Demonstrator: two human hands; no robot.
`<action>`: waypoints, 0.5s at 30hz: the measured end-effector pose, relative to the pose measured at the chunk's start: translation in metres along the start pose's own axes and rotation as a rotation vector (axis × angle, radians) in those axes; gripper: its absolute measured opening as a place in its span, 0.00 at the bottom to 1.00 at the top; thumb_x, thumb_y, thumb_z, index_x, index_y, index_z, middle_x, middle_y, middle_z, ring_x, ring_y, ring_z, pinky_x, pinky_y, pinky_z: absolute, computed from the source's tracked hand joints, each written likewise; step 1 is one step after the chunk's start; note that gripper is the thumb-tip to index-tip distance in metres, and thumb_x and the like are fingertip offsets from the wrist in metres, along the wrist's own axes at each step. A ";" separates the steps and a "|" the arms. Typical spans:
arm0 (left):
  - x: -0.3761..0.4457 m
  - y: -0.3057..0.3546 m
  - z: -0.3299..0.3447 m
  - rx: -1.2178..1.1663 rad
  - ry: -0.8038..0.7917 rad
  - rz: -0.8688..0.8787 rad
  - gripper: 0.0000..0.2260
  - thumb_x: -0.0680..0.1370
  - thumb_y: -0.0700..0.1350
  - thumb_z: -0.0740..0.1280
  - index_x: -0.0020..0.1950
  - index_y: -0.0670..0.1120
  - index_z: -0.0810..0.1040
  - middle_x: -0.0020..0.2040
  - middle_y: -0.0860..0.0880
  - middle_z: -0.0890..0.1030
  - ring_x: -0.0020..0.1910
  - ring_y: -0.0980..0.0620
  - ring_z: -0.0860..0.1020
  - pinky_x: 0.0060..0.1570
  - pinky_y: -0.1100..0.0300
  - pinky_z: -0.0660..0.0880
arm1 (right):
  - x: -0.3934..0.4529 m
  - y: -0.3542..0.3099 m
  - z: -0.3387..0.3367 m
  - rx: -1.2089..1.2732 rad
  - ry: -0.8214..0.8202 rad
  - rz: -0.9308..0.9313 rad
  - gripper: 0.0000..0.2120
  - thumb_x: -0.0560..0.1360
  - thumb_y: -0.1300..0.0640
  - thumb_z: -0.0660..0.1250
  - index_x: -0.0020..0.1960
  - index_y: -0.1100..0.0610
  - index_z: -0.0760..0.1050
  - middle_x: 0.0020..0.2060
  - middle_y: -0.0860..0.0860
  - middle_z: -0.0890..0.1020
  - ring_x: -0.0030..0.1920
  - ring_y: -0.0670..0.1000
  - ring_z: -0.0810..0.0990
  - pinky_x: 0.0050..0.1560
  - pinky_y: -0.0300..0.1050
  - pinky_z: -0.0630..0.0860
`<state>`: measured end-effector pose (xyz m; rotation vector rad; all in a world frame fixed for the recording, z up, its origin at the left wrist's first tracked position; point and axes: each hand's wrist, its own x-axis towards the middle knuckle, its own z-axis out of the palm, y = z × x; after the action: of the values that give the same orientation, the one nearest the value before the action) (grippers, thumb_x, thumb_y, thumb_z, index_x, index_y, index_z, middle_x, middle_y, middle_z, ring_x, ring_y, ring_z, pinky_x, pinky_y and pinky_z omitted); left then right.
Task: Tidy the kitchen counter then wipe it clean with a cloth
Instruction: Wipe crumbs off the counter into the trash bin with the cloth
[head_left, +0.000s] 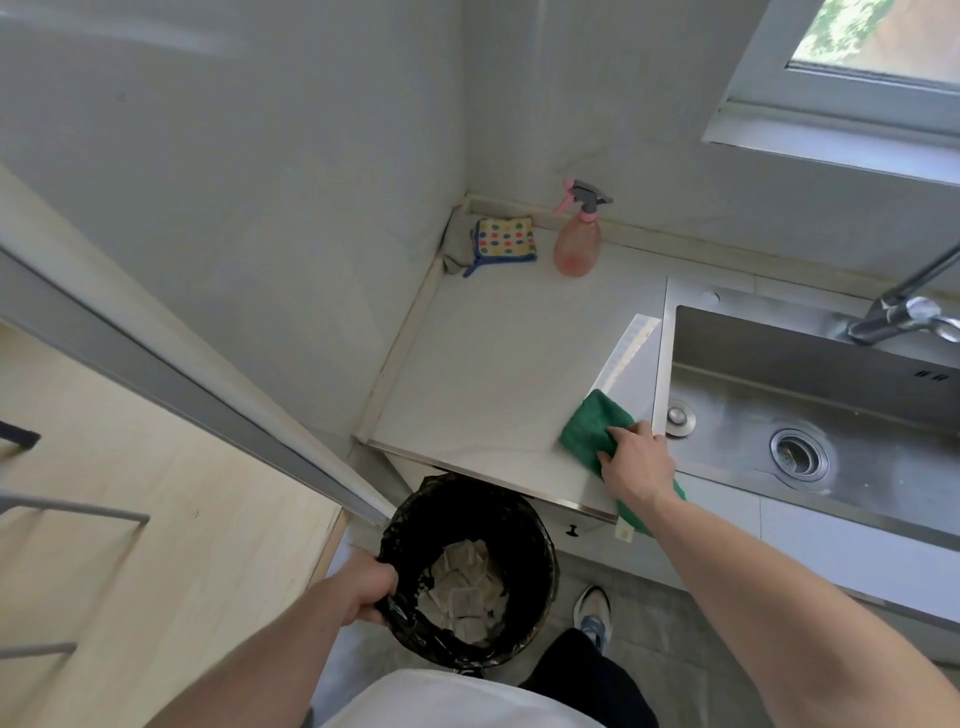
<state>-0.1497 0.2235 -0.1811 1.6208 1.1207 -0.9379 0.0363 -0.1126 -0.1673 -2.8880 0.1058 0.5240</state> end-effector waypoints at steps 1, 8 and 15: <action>0.000 0.000 0.000 0.001 -0.001 0.000 0.14 0.72 0.28 0.61 0.57 0.33 0.76 0.50 0.35 0.83 0.39 0.39 0.86 0.41 0.44 0.85 | 0.001 0.000 0.001 -0.003 0.005 -0.014 0.15 0.80 0.53 0.64 0.66 0.51 0.77 0.57 0.54 0.74 0.56 0.60 0.73 0.48 0.52 0.75; 0.003 -0.001 0.000 0.009 -0.015 0.004 0.15 0.71 0.28 0.61 0.56 0.33 0.77 0.49 0.35 0.83 0.39 0.38 0.86 0.42 0.43 0.84 | -0.047 -0.028 0.016 -0.036 -0.006 -0.179 0.12 0.76 0.56 0.63 0.54 0.51 0.83 0.48 0.51 0.80 0.50 0.59 0.81 0.43 0.48 0.72; -0.005 0.005 -0.003 0.030 -0.025 0.034 0.11 0.73 0.28 0.61 0.53 0.32 0.78 0.44 0.35 0.84 0.36 0.39 0.86 0.38 0.47 0.84 | -0.126 -0.065 0.061 0.142 -0.317 -0.394 0.14 0.77 0.49 0.66 0.61 0.44 0.81 0.52 0.42 0.79 0.57 0.53 0.81 0.54 0.45 0.74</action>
<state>-0.1463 0.2242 -0.1749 1.6431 1.0633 -0.9540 -0.0956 -0.0321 -0.1663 -2.5517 -0.4443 0.8410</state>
